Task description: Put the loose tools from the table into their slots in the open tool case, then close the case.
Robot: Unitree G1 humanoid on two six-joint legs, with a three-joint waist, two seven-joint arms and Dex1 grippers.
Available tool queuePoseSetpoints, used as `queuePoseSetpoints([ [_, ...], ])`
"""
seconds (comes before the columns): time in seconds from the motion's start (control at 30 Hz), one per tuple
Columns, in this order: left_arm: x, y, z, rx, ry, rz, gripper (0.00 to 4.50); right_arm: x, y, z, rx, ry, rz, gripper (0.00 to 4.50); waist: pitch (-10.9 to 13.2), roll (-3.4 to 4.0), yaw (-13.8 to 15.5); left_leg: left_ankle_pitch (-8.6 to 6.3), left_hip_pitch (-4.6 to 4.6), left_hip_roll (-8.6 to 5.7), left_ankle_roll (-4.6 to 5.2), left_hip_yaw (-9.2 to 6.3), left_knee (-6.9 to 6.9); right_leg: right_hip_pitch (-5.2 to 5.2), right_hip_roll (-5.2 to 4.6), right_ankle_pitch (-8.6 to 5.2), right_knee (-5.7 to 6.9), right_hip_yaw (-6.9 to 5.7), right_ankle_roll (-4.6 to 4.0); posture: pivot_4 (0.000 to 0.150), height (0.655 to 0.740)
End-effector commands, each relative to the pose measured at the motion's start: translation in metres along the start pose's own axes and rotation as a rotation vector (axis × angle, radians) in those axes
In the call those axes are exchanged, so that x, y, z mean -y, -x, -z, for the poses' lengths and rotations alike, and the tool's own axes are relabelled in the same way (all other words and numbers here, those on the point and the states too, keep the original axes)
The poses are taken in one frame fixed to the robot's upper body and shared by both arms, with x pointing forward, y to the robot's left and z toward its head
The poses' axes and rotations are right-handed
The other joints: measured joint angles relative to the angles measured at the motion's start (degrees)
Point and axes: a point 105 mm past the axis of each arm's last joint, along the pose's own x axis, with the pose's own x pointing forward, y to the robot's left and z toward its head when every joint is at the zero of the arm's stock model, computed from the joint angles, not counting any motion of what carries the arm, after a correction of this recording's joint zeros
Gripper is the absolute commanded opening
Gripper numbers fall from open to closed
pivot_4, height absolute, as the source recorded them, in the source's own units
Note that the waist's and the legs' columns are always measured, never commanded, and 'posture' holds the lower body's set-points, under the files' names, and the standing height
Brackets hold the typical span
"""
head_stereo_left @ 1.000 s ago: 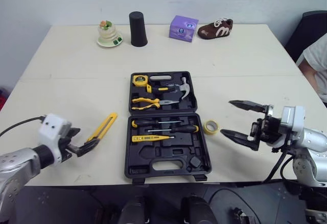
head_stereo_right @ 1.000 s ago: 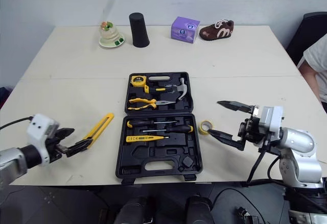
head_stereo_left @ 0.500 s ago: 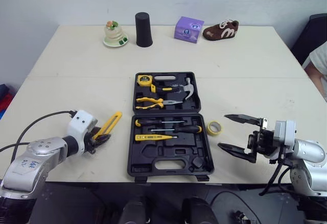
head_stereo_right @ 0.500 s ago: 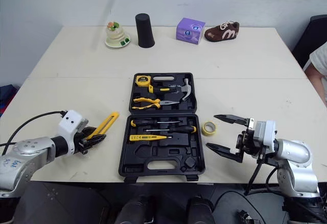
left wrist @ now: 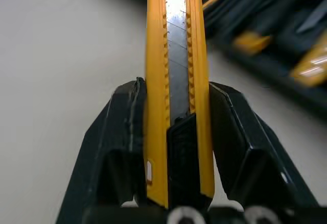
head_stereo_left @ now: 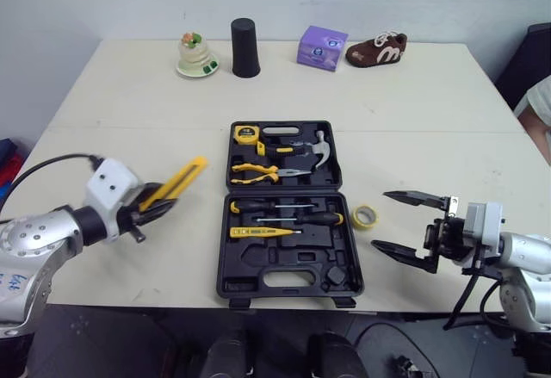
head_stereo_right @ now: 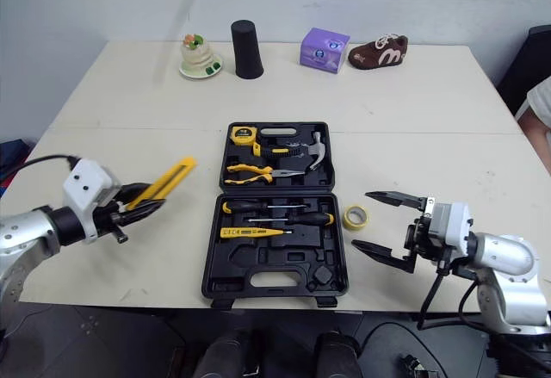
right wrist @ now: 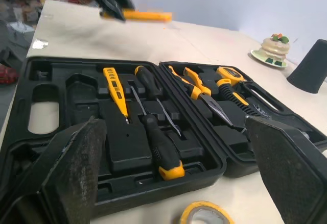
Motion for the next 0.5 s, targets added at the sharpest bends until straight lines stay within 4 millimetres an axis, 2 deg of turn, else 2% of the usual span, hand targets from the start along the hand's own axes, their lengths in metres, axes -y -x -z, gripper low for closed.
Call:
queuePoseSetpoints([
  [0.03, 0.041, -0.017, -0.027, 0.082, -0.047, 0.268, 1.27, 0.002, 0.004, -0.004, 0.010, -0.033, 0.002, 4.50, 0.00, 0.00, -0.11, 0.00, 0.03, 0.00, 0.00, 0.00, -0.01, 0.08, 0.01, 0.01, -0.06, 0.00, 0.02, 0.150, 0.7340],
  [0.2, 0.076, -0.043, -0.037, 0.102, -0.040, 0.491, 1.27, 0.002, 0.003, -0.003, -0.002, -0.034, 0.001, 4.50, 0.02, 0.01, -0.39, 0.09, 0.07, 0.09, -0.02, 0.03, -0.04, 0.06, 0.28, 0.01, -0.03, -0.10, 0.03, 0.150, 0.7340],
  [0.27, 0.089, -0.056, -0.029, 0.056, -0.048, 0.567, 1.27, -0.002, 0.005, -0.002, -0.017, -0.035, -0.008, 4.50, 0.02, 0.00, -0.25, 0.14, 0.09, 0.06, 0.03, 0.04, -0.01, 0.07, 0.33, 0.02, 0.03, -0.15, 0.03, 0.150, 0.7340],
  [0.5, 0.102, -0.086, -0.006, -0.046, -0.079, 0.605, 1.27, -0.006, 0.009, -0.007, -0.033, -0.024, 0.024, 4.50, 0.07, -0.08, -0.19, 0.16, 0.04, 0.04, 0.09, 0.09, 0.05, 0.02, 0.35, 0.03, 0.00, -0.14, 0.06, 0.150, 0.7340],
])
